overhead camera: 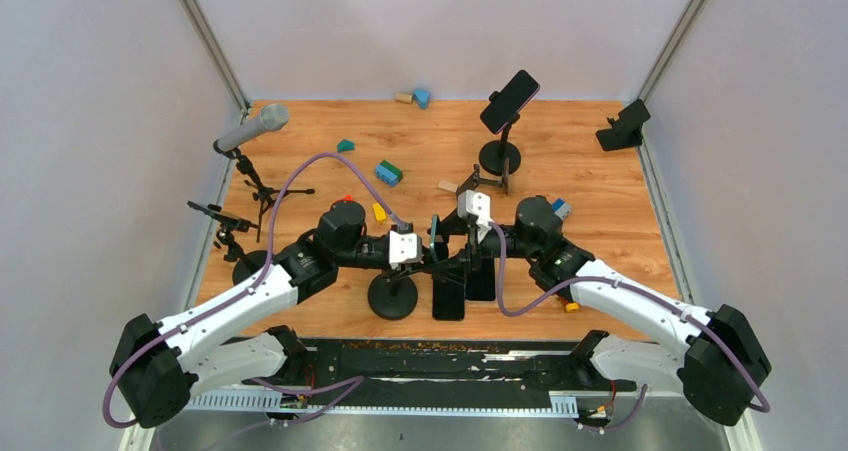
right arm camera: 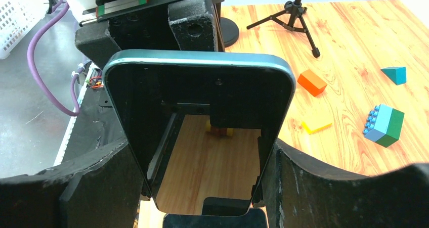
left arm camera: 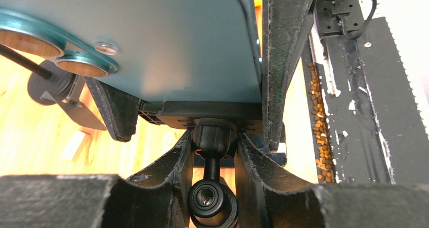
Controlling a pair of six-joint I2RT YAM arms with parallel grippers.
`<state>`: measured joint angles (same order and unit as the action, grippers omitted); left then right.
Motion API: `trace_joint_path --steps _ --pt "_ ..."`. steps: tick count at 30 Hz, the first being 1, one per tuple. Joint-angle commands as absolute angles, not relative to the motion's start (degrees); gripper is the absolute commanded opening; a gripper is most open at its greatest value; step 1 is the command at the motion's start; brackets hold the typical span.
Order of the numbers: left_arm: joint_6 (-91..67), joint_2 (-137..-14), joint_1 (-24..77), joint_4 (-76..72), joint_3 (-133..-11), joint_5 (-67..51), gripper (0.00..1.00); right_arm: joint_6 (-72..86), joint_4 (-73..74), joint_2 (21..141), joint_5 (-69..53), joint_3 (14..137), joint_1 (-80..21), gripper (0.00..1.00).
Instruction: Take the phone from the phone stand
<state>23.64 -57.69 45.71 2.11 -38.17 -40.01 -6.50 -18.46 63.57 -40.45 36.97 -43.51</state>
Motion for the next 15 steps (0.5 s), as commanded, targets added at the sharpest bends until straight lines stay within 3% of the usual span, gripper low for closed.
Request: trace_joint_path --steps 1,15 --pt "28.54 -57.34 50.58 2.25 -39.25 -55.53 0.0 -13.29 -21.55 69.61 -25.48 38.14 -39.14 0.0" --pt "30.35 -56.79 51.01 3.45 -39.46 -60.84 0.0 -14.33 -26.82 77.87 -20.43 41.57 -35.85 0.0"
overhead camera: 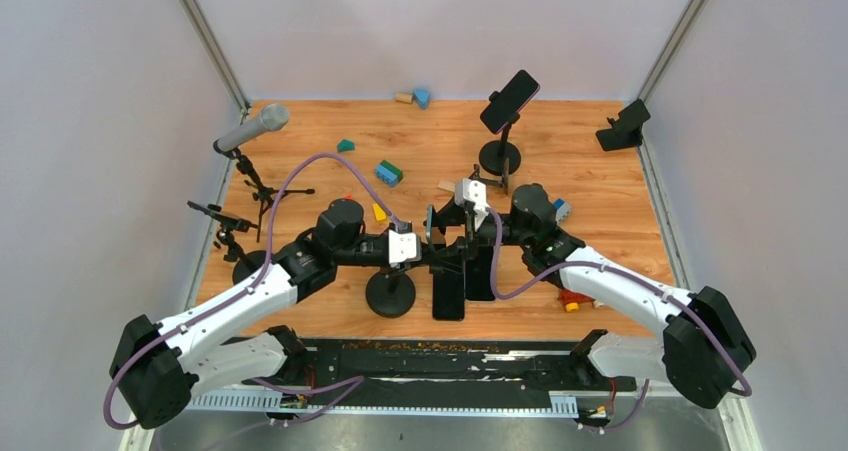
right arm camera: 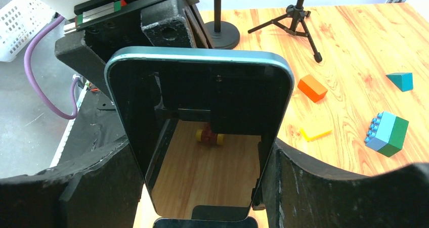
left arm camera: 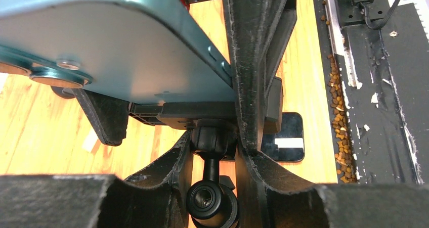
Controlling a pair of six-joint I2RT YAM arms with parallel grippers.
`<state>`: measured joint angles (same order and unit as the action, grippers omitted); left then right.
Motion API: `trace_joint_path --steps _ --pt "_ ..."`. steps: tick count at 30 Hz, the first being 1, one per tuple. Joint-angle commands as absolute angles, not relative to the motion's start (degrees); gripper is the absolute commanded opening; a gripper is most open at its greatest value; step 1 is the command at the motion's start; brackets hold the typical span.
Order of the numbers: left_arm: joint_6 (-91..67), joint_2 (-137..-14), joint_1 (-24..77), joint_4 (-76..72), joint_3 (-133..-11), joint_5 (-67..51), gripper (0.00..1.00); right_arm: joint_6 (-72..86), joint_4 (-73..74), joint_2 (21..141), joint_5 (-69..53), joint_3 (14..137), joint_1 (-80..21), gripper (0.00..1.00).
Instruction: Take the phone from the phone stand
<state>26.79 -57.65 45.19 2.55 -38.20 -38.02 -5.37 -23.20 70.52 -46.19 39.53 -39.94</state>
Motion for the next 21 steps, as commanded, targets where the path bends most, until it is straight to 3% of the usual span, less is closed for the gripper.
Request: trace_joint_path --steps 1,8,21 --pt "30.38 -56.71 51.05 3.54 -39.46 -61.0 0.0 -14.37 -27.04 78.28 -20.15 41.79 -35.54 0.0" --pt "30.94 -55.9 51.06 4.25 -39.46 -62.25 0.0 -18.32 -24.02 78.46 -25.09 42.23 -33.36 0.0" --pt "32.06 -55.94 51.06 5.82 -39.95 -62.99 0.0 -29.22 -8.64 74.27 -48.57 46.27 -27.07 0.0"
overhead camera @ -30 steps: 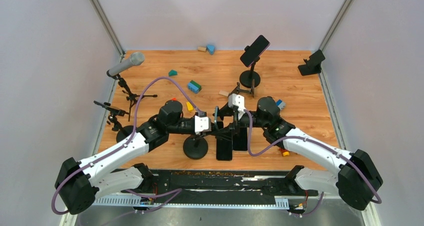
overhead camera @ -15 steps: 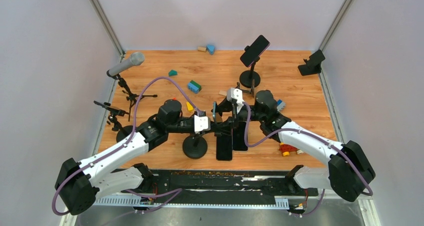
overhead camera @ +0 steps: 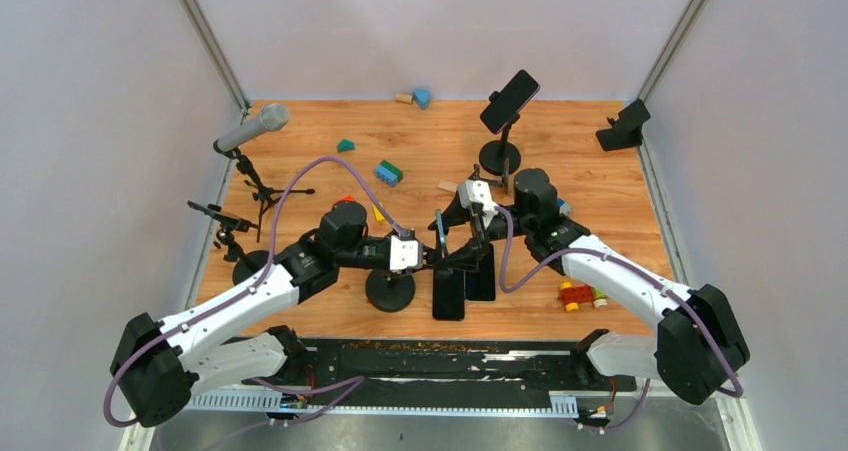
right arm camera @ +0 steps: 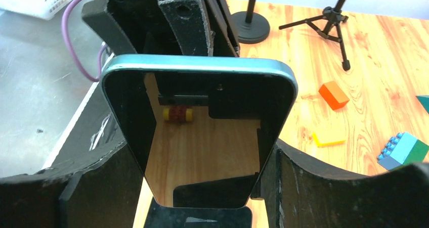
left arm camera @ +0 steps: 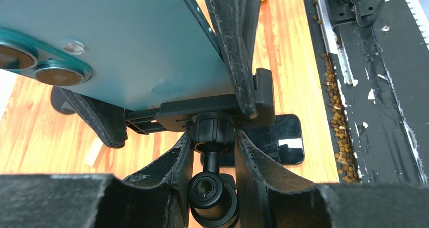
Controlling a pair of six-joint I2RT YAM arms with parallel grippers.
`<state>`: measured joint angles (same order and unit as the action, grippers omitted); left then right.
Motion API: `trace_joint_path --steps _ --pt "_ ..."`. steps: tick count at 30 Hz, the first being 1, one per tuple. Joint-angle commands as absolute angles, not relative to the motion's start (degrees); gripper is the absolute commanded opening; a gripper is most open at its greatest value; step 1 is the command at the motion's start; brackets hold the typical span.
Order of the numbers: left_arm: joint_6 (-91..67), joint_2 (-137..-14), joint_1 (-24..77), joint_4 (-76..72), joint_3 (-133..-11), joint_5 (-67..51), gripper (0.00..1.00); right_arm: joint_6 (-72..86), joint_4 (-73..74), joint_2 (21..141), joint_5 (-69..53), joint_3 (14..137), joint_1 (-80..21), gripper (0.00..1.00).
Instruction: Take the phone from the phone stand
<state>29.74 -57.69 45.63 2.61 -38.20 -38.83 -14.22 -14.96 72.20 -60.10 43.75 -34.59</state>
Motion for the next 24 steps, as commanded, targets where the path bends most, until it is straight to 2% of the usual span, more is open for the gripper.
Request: trace_joint_path --steps 1,7,11,20,24 --pt "32.07 -55.91 51.06 5.89 -39.97 -63.08 0.0 -30.61 -6.68 74.36 -49.72 46.93 -26.89 0.0" --pt "32.01 -56.02 51.06 6.1 -40.27 -62.83 0.0 -35.03 1.64 74.09 -57.7 49.48 -26.52 0.0" --pt "28.94 -55.82 51.06 4.57 -40.11 -57.41 0.0 -33.19 2.6 72.89 -61.99 49.32 -26.75 0.0" --pt "22.31 -54.99 51.06 -1.62 -38.99 -38.69 0.0 -31.25 0.58 67.83 -56.95 44.84 -33.82 0.0" --pt "21.51 -55.3 50.98 -1.53 -39.04 -34.64 0.0 -29.72 -3.51 64.53 -55.94 43.03 -35.39 0.0"
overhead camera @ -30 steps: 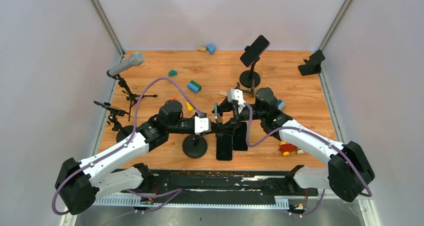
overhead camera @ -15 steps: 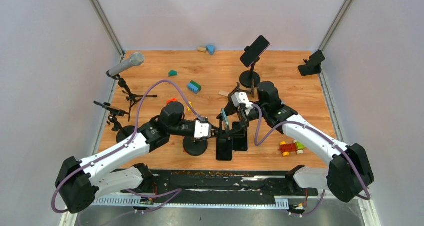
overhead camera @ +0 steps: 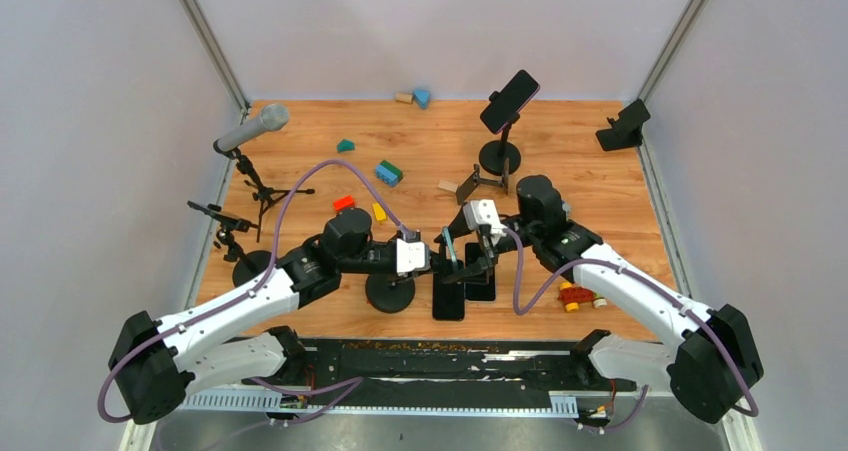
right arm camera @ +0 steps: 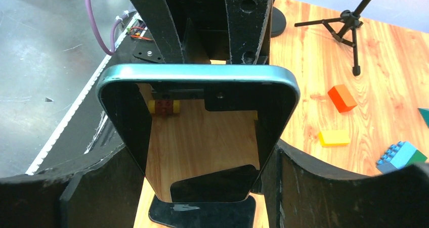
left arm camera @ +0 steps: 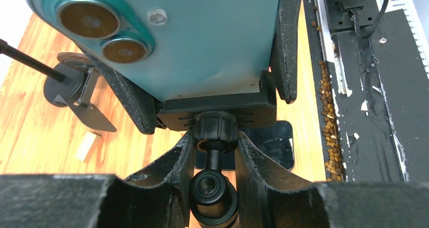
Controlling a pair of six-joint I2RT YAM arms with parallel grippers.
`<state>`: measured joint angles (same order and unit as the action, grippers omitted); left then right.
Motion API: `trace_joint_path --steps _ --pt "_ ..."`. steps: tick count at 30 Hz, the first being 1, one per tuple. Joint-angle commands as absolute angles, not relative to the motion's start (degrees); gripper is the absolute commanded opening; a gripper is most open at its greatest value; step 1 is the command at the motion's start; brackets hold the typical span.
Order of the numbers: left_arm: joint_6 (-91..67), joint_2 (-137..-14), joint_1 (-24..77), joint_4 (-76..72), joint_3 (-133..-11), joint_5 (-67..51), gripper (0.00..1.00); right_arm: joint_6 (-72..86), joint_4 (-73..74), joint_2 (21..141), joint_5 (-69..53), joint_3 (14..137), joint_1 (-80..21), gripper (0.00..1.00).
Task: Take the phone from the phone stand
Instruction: Remove the phone from the phone stand, then place the phone at the center of the board.
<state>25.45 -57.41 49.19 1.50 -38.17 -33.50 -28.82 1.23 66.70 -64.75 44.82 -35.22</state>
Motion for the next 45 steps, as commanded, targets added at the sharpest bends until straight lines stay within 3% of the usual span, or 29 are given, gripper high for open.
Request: trace_joint_path --steps 1,17,20,26,32,37,45 --pt "21.61 -55.4 50.98 -1.46 -39.03 -34.46 0.0 -29.36 -4.15 63.66 -56.12 42.6 -35.44 0.0" --pt "22.56 -54.32 50.89 -0.33 -38.9 -29.44 0.0 -23.62 -4.28 51.05 -67.34 38.66 -35.51 0.0" --pt "22.2 -54.17 50.89 -0.27 -38.98 -25.78 0.0 -19.75 -4.94 48.69 -58.3 37.3 -35.51 0.0" --pt "20.41 -52.39 50.9 -1.39 -37.72 -13.03 0.0 2.54 -9.73 45.75 -17.51 32.68 -35.49 0.0" --pt "18.31 -48.08 50.89 -5.27 -34.8 -3.96 0.0 22.2 13.21 51.75 13.97 40.28 -35.42 0.0" --pt "17.48 -46.65 50.89 -6.09 -34.12 -1.08 0.0 29.61 23.43 57.42 20.26 41.96 -34.32 0.0" --pt "17.69 -41.95 50.9 -6.61 -33.75 -5.3 0.0 33.2 27.95 65.54 16.71 41.13 -27.6 0.0"
